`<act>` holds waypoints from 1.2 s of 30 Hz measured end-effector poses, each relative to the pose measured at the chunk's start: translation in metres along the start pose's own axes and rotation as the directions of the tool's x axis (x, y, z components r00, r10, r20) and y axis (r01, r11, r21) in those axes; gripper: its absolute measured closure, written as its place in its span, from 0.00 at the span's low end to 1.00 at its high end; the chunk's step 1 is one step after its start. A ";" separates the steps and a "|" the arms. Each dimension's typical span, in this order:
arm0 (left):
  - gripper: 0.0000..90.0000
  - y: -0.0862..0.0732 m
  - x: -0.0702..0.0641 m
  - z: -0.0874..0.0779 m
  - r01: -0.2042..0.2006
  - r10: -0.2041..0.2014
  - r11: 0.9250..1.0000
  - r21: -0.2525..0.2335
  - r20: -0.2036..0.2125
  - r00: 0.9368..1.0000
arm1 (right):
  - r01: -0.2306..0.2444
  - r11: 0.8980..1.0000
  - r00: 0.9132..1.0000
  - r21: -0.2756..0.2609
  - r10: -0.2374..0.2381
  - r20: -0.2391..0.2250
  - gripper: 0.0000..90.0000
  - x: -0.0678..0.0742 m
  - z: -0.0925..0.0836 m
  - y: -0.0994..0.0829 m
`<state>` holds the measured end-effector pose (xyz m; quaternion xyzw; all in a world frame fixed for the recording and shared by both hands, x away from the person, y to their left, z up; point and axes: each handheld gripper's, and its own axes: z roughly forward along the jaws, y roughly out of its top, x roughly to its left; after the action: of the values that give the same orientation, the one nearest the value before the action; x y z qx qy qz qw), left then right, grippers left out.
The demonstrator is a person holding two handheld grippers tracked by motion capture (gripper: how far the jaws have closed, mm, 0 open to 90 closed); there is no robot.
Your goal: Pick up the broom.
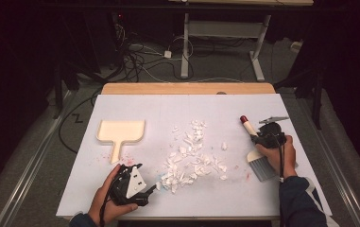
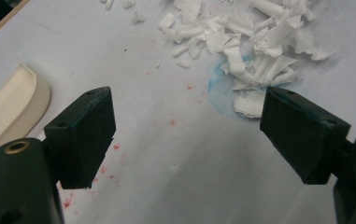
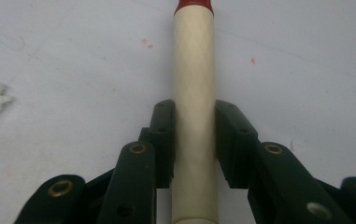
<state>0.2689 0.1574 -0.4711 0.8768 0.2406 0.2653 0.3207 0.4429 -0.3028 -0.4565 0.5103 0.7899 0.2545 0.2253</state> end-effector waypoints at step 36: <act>0.19 0.114 -0.035 0.014 0.064 -0.009 0.965 -0.256 0.210 0.978 | 0.095 0.826 0.980 -0.555 -0.176 -0.094 0.80 0.086 -0.137 -0.003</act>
<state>0.2802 0.0538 -0.4123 0.8451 0.1849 0.1961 0.4616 0.3239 -0.2479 -0.3608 0.3476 0.7323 0.4885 0.3228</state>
